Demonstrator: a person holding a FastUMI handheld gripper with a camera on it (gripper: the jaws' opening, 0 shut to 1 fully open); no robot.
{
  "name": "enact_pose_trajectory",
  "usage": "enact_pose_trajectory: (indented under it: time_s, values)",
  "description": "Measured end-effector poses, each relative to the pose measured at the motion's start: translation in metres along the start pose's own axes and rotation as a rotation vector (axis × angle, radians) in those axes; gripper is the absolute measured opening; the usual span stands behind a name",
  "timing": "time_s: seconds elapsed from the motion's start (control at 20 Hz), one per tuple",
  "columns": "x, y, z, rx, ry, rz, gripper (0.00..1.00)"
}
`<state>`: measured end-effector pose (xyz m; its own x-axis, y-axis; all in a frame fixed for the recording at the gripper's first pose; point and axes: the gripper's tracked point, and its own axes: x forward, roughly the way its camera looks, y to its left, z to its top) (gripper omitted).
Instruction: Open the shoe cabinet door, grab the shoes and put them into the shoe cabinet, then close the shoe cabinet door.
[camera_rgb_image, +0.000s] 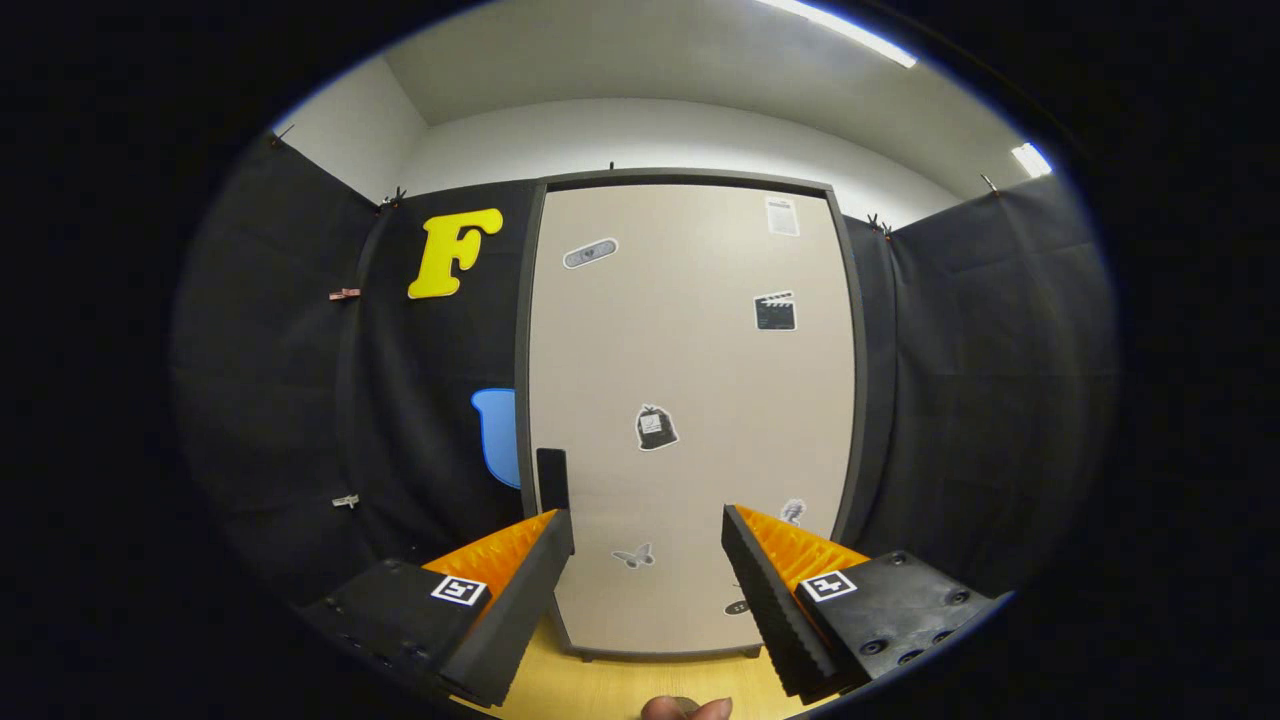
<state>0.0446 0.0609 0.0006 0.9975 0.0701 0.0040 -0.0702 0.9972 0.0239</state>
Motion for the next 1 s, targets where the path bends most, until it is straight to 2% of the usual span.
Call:
enact_pose_trajectory:
  time_s: [0.2,0.7,0.9,1.0]
  values:
    - [0.032,0.029,-0.013,-0.001,0.01,0.034,0.98]
    - [0.121,0.072,-0.064,-0.014,0.064,0.054,0.98]
    - [0.142,0.085,-0.073,0.0,0.066,0.058,0.82]
    - [0.151,0.088,-0.077,0.001,0.068,0.052,0.68]
